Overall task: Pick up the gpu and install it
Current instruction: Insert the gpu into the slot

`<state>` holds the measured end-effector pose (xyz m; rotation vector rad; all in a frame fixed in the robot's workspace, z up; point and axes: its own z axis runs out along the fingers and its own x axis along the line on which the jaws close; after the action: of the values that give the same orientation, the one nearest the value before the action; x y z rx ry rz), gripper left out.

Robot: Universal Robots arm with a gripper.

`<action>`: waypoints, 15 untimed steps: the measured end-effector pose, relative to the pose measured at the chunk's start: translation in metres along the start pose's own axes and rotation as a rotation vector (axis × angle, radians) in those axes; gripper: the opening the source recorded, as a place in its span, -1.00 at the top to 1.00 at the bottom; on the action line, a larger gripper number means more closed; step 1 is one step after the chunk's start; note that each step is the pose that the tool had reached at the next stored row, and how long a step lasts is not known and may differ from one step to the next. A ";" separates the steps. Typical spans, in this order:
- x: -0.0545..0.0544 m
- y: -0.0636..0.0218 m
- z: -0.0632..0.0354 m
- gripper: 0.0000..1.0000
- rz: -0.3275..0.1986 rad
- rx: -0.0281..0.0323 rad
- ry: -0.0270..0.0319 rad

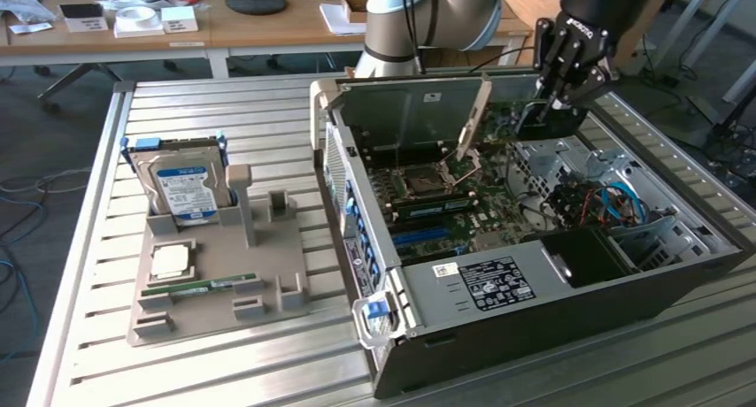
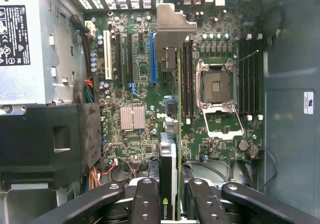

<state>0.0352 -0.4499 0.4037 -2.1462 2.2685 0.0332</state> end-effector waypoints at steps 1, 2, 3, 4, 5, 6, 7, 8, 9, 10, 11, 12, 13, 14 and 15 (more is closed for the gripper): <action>0.000 0.0012 0.0004 0.46 -0.001 0.0027 -0.0001; 0.000 0.0024 0.0008 0.46 -0.002 0.0047 -0.0001; 0.000 0.0037 0.0014 0.46 -0.003 0.0057 0.0001; 0.000 0.0053 0.0021 0.46 -0.004 0.0060 0.0004; 0.000 0.0071 0.0029 0.46 -0.005 0.0063 0.0006; 0.001 0.0091 0.0036 0.46 -0.006 0.0064 0.0007; 0.001 0.0113 0.0043 0.46 -0.007 0.0065 0.0010; 0.001 0.0136 0.0050 0.46 -0.007 0.0065 0.0012; 0.001 0.0159 0.0057 0.46 -0.008 0.0065 0.0012; 0.001 0.0183 0.0064 0.46 -0.008 0.0064 0.0012; 0.001 0.0208 0.0073 0.46 -0.008 0.0064 0.0012; 0.001 0.0229 0.0081 0.46 -0.009 0.0065 0.0013; 0.002 0.0251 0.0088 0.46 -0.009 0.0064 0.0014; 0.002 0.0271 0.0096 0.46 -0.009 0.0064 0.0014; 0.002 0.0291 0.0103 0.46 -0.010 0.0064 0.0014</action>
<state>0.0061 -0.4499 0.3935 -2.1545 2.2559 0.0243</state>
